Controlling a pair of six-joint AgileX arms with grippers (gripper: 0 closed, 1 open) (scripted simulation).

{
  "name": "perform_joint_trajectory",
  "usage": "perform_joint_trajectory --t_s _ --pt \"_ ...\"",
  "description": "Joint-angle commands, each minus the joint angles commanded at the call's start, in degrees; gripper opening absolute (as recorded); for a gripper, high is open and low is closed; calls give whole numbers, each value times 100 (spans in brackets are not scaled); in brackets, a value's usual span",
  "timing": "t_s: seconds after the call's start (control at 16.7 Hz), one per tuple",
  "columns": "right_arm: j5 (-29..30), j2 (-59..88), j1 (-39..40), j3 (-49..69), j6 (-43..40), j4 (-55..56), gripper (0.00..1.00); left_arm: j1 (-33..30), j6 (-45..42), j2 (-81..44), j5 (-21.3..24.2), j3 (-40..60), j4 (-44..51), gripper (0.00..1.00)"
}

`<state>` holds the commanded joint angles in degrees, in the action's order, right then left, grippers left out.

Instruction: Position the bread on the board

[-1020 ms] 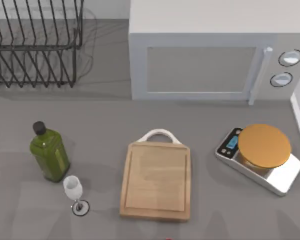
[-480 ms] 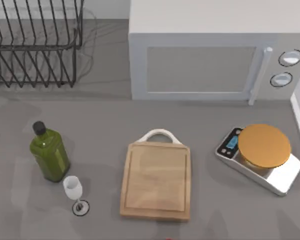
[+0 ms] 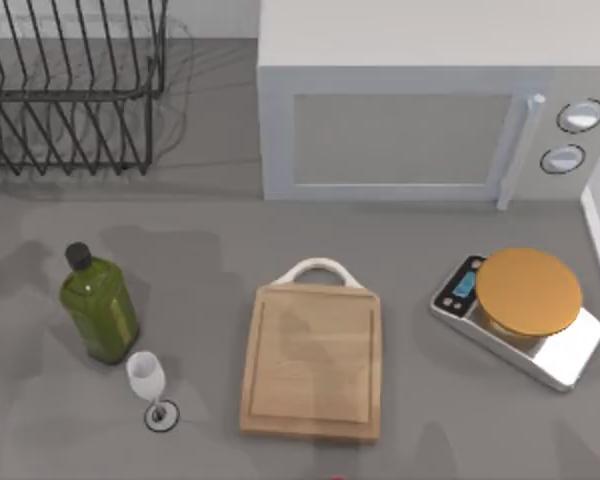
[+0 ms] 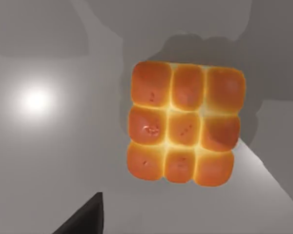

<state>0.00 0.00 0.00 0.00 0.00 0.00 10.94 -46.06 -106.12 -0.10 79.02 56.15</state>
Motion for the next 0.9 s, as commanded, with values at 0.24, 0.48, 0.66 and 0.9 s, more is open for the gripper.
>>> perform_joint_trajectory --t_s 0.24,0.48,0.66,0.9 --pt "0 0 0 0 0 0 100 107 -452 -960 11 860 475 100" --pt "0 0 0 0 0 0 100 128 -530 -1129 12 1013 551 100" --pt "0 0 0 0 0 0 100 99 -521 -1126 11 982 518 100" --pt "0 0 0 0 0 0 100 120 -526 -1385 14 614 -119 100"
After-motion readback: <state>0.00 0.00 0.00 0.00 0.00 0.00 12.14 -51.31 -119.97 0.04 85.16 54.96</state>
